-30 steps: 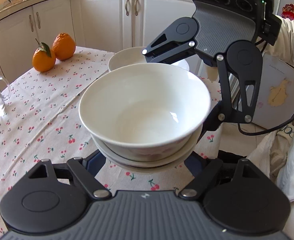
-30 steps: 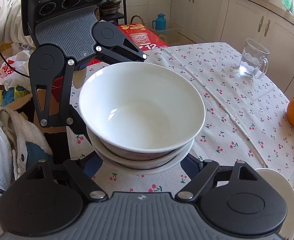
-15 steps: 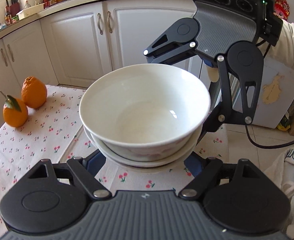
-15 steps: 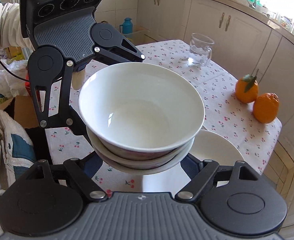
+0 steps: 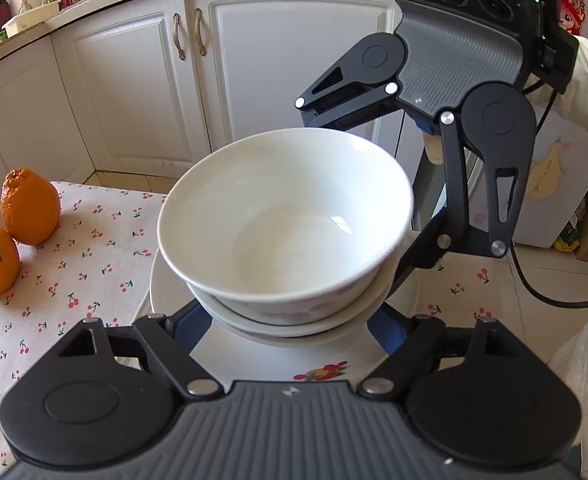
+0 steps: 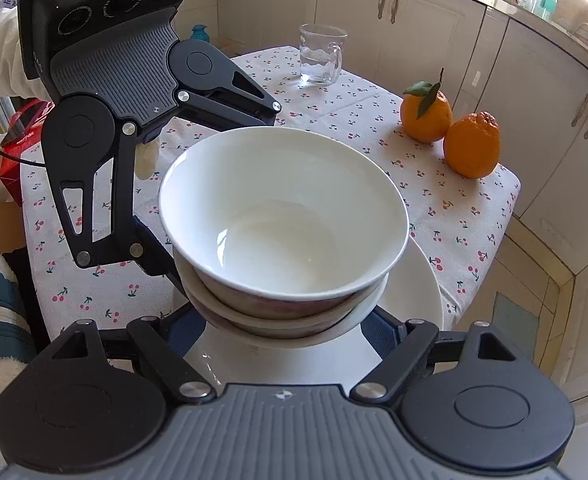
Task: Organize plates and bowls
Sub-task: 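Lift and carry the stacked plates and bowls with both tools together, then set the stack down on the table and open both tools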
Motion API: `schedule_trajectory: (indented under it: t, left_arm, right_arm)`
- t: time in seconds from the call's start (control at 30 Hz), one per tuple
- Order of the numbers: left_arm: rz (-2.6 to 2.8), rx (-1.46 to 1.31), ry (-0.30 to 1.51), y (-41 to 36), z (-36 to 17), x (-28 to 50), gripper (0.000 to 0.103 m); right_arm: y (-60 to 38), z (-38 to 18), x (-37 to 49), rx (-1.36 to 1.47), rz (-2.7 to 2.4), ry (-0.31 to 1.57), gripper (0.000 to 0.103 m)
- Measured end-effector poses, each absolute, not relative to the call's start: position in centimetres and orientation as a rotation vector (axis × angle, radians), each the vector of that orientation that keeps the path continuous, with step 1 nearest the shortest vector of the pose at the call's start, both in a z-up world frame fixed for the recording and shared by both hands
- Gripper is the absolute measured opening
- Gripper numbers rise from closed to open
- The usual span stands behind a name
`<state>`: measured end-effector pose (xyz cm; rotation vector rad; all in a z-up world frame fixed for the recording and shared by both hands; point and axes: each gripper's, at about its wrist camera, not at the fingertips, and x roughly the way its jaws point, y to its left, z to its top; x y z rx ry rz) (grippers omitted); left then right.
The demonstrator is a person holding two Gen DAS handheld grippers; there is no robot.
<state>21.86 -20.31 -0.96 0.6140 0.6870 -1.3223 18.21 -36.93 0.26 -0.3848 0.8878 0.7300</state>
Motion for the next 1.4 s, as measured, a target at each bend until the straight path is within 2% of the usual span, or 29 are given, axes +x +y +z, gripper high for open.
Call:
schedule_trajectory:
  t: [0.57, 0.63, 0.7, 0.77, 0.9, 1.0, 1.17, 1.4]
  left_arm:
    - [-1.315, 0.632, 0.662, -20.6, -1.4, 21.9, 0.084]
    - [-1.305, 0.631, 0.645, -20.3, -1.3, 21.6, 0.09]
    - [-1.295, 0.617, 0.632, -19.8, -1.1, 21.2, 0.095]
    - [-1.263, 0.606, 0.609, -19.2, -0.8, 20.6, 0.096]
    - [-1.16, 0.576, 0.545, -17.3, -0.2, 18.6, 0.098]
    - [-1.043, 0.503, 0.47, -15.4, 0.8, 16.1, 0.102]
    - [-0.769, 0.317, 0.377, -13.4, 2.6, 11.8, 0.103]
    - [-0.493, 0.172, 0.496, -12.5, 5.2, 9.3, 0.102]
  right_arm:
    - [-37.9, -0.9, 19.1, -0.351, 0.709, 0.899, 0.088]
    - [-38.0, -0.8, 19.0, -0.339, 0.703, 0.898, 0.088]
    - [-38.1, -0.8, 18.9, -0.323, 0.699, 0.899, 0.095]
    - [-38.1, -0.6, 18.5, -0.318, 0.685, 0.891, 0.102]
    - [-38.2, -0.2, 16.9, -0.284, 0.621, 0.877, 0.103]
    - [-38.5, 0.2, 15.0, -0.225, 0.492, 0.874, 0.103]
    - [-38.5, 1.4, 11.0, -0.044, 0.131, 0.841, 0.103]
    - [-36.1, 3.7, 5.4, 0.062, -0.265, 0.708, 0.103]
